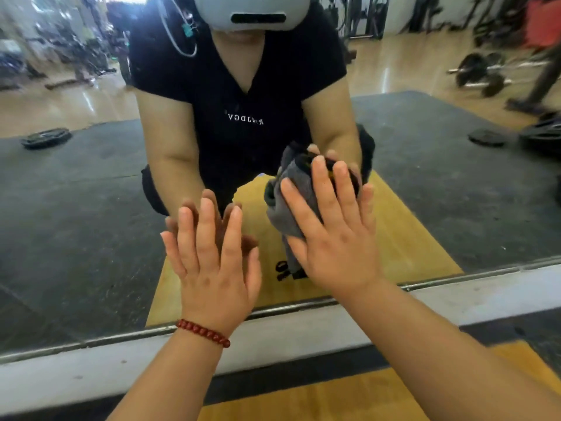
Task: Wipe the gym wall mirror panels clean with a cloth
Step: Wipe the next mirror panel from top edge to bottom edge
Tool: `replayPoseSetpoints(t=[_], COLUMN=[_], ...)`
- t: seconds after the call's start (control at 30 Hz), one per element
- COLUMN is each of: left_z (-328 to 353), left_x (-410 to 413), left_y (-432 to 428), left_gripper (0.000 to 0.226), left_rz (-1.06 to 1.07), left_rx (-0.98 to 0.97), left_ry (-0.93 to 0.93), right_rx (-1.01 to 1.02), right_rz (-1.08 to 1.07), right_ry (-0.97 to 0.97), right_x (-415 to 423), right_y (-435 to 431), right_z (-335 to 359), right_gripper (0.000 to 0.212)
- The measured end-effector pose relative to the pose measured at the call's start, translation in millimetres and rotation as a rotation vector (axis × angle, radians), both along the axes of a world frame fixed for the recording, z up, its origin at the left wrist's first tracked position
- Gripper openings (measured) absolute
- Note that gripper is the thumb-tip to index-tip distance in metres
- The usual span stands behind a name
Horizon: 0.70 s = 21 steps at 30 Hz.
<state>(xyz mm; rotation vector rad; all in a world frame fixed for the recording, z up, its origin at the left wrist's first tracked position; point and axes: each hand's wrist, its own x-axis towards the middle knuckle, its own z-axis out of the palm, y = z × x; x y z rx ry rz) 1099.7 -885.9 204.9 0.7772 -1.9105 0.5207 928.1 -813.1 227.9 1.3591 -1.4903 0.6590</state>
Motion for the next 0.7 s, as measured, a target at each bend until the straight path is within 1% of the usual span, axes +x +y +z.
replayPoseSetpoints(t=[0.07,0.17,0.23,0.3,0.4,0.47,0.57,0.63,0.7], left_z=[7.9,25.8,40.9,58.2,86.6,99.7,103.8,102.9,106.0], left_x=[-0.5,-1.8,-2.2,-0.3,3.5,2.3,-4.7,-7.6,-4.6], left_y=[6.6,12.5,14.8,14.4,5.8,-0.6,-4.5,-3.5,-1.1], left_gripper=[0.060,0.061,0.062,0.064,0.066,0.067,0.068,0.067,0.067], left_rz=[-0.004,-0.007,-0.013,-0.011,0.021,0.034,0.063,0.079,0.068], left_rx=[0.015,-0.045,-0.075,-0.110,-0.152,-0.144,-0.129,-0.132,-0.137], left_ry=[0.013,-0.017,-0.024,-0.035,-0.064,-0.097,-0.110,-0.114,-0.121], right_rx=[-0.037,-0.018,0.012,0.019,-0.032,-0.049,0.034,0.081,0.092], right_rz=[0.004,-0.024,-0.041,-0.024,0.009,0.012,0.030,0.000,-0.001], right_ry=[-0.037,0.007,-0.005,-0.076,-0.196,-0.177,-0.081,-0.056,-0.063], right_x=[1.3,-5.0,-3.0,3.2,2.3,-7.2,-19.4,-18.6,-10.5], right_y=[-2.2,3.1,6.1,9.1,14.5,17.4,17.8,19.6,17.5], right_z=[15.0,-1.9,-6.0,10.9,54.2,62.6,31.4,12.5,19.2], right_gripper=[0.069,0.070,0.072,0.072,0.065,0.065,0.075,0.079,0.078])
